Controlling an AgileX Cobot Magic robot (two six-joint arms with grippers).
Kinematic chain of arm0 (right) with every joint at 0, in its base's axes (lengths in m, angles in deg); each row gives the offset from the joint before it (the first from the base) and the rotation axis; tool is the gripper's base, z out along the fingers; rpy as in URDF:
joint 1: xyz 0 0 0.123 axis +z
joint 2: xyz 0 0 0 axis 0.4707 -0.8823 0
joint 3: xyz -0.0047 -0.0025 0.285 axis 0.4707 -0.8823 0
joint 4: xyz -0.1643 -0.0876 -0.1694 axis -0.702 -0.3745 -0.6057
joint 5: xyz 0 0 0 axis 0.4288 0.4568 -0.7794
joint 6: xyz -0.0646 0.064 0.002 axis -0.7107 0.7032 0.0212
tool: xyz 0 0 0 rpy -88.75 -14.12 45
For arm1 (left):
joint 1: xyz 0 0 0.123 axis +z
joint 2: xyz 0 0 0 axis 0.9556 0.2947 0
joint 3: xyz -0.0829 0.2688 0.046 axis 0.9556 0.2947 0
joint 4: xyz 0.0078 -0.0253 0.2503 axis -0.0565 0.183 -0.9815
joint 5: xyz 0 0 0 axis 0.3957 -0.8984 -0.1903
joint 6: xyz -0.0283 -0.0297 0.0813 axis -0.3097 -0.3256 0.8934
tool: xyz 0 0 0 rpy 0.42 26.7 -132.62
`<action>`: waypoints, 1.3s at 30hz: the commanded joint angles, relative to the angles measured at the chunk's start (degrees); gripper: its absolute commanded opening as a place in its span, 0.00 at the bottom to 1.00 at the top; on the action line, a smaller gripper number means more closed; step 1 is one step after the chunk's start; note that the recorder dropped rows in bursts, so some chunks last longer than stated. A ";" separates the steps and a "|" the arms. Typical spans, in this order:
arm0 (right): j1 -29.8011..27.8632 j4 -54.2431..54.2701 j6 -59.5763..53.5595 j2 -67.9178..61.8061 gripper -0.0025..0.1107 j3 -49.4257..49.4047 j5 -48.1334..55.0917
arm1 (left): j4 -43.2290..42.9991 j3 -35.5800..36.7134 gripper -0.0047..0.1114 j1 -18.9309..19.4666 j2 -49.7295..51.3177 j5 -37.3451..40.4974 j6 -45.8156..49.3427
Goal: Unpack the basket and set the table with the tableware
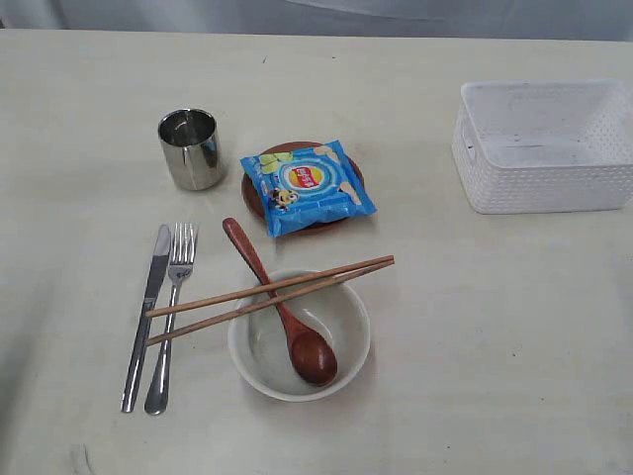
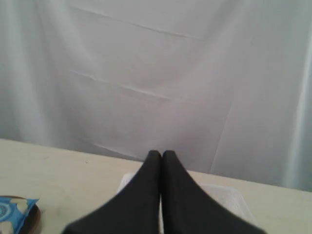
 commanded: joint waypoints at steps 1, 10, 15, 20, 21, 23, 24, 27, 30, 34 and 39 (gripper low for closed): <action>0.25 -1.95 -1.13 0.34 0.02 -0.25 4.06 | 0.13 0.14 0.04 -0.33 -0.13 -0.50 -0.25; 0.25 -1.95 -1.80 0.34 0.02 -0.25 15.70 | 0.13 0.14 0.04 -0.33 -0.13 -0.50 -0.25; 0.25 -1.83 -1.80 0.34 0.02 -0.25 19.38 | 0.13 0.14 0.04 -0.33 -0.13 -0.50 -0.25; 0.25 -1.83 -1.80 0.34 0.02 -0.25 20.57 | 0.13 0.14 0.04 -0.33 -0.13 -0.50 -0.25; 0.25 -1.83 -1.80 0.34 0.02 -0.25 20.57 | 0.13 0.14 0.04 -0.33 -0.13 -0.50 -0.25; 0.25 -1.83 -1.80 0.34 0.02 -0.25 20.57 | 0.13 0.14 0.04 -0.33 -0.13 -0.50 -0.25; 0.25 -1.83 -1.80 0.34 0.02 -0.25 20.57 | 0.13 0.14 0.04 -0.33 -0.13 -0.50 -0.25; 0.25 -1.83 -1.80 0.34 0.02 -0.25 20.57 | 0.13 0.14 0.04 -0.33 -0.13 -0.50 -0.25; 0.25 -1.83 -1.80 0.34 0.02 -0.25 20.57 | 0.13 0.14 0.04 -0.33 -0.13 -0.50 -0.25; 0.25 -1.98 -1.80 0.34 0.02 -0.25 20.57 | 0.13 0.14 0.04 -0.33 -0.13 -0.50 -0.25; 0.25 -1.98 -1.80 0.34 0.02 -0.25 20.57 | 0.13 0.14 0.04 -0.33 -0.13 -0.50 -0.25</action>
